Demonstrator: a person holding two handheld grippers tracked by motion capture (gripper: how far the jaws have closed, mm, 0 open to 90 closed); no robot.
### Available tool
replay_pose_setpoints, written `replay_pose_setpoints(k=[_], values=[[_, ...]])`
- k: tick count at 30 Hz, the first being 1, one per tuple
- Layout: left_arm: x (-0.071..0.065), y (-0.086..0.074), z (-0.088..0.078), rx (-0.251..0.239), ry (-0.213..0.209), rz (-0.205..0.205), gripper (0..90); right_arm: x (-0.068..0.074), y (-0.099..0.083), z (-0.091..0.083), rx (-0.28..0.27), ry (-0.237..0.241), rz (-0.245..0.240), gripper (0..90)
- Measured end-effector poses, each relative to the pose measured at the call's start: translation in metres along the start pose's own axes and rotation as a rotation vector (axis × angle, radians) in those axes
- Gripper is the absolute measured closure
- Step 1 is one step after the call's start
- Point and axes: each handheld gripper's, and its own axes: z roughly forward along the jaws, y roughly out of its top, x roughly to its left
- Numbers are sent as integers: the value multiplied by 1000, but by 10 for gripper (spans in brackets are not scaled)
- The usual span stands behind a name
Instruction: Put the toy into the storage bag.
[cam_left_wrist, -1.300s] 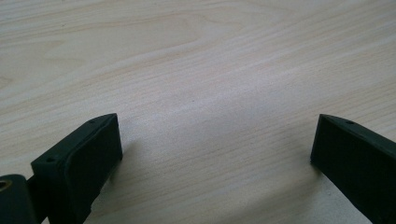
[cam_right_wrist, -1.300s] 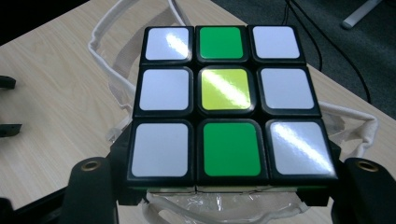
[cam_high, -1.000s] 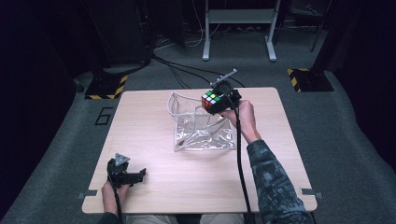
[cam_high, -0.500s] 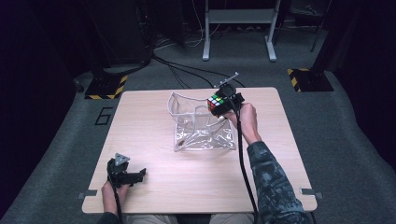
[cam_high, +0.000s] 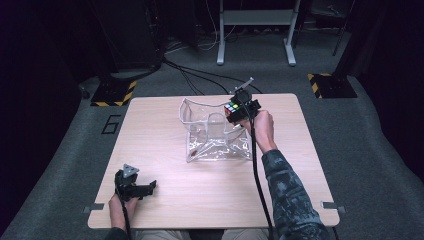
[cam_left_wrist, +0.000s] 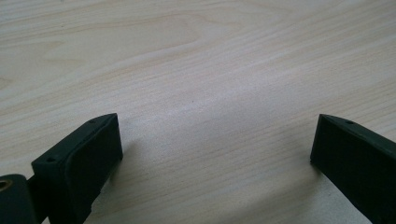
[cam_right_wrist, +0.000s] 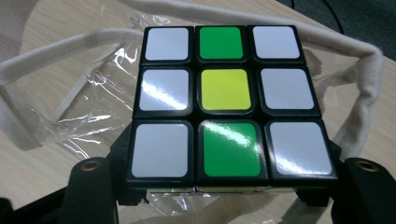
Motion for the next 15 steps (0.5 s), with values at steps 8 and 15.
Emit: replay_pose_setpoints(k=[8, 15], values=[[0, 0, 0, 0, 0, 1, 19, 5, 5, 9, 31, -34, -24, 331], [0, 0, 0, 0, 0, 1, 19, 4, 6, 11, 45, -47, -47, 330]])
